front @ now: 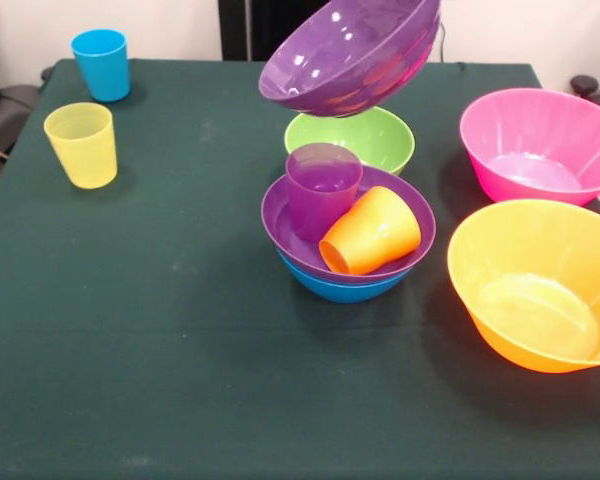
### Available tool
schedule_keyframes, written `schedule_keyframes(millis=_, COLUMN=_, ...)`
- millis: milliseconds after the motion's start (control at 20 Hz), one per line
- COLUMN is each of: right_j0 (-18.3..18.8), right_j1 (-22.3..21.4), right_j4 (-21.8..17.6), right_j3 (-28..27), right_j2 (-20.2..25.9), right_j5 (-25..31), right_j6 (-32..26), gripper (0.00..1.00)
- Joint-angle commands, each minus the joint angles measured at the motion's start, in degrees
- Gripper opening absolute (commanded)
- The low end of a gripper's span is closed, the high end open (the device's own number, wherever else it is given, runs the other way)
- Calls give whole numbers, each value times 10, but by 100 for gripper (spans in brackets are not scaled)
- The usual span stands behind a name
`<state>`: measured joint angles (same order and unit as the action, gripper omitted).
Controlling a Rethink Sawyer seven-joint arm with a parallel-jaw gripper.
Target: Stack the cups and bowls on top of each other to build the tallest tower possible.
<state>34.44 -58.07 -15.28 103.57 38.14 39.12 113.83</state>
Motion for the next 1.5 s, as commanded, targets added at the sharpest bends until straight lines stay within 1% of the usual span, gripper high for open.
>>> schedule_keyframes(millis=50, right_j0=-43, right_j1=12, right_j4=-39, right_j3=-56, right_j2=-38, right_j5=170, right_j6=-21, gripper=0)
schedule_keyframes(millis=150, right_j0=-43, right_j1=21, right_j4=-35, right_j3=-60, right_j2=-38, right_j5=165, right_j6=-18, gripper=0)
schedule_keyframes(millis=300, right_j0=-50, right_j1=31, right_j4=-42, right_j3=-61, right_j2=-44, right_j5=159, right_j6=-9, gripper=0)
schedule_keyframes(millis=450, right_j0=-53, right_j1=39, right_j4=-50, right_j3=-75, right_j2=-47, right_j5=166, right_j6=-14, gripper=0)
schedule_keyframes(millis=550, right_j0=-57, right_j1=59, right_j4=-57, right_j3=-99, right_j2=-50, right_j5=175, right_j6=-21, gripper=0)
schedule_keyframes(millis=750, right_j0=-55, right_j1=88, right_j4=-53, right_j3=-122, right_j2=-46, right_j5=171, right_j6=-30, gripper=0)
schedule_keyframes(millis=850, right_j0=-51, right_j1=103, right_j4=-51, right_j3=-127, right_j2=-43, right_j5=158, right_j6=-33, gripper=0)
schedule_keyframes(millis=1000, right_j0=-49, right_j1=112, right_j4=-47, right_j3=-136, right_j2=-44, right_j5=159, right_j6=-31, gripper=0)
schedule_keyframes(millis=1200, right_j0=-40, right_j1=118, right_j4=-34, right_j3=-138, right_j2=-37, right_j5=159, right_j6=-37, gripper=0)
schedule_keyframes(millis=1350, right_j0=-29, right_j1=115, right_j4=-29, right_j3=-121, right_j2=-32, right_j5=142, right_j6=-41, gripper=0)
schedule_keyframes(millis=1500, right_j0=-20, right_j1=122, right_j4=-26, right_j3=-113, right_j2=-25, right_j5=130, right_j6=-46, gripper=0)
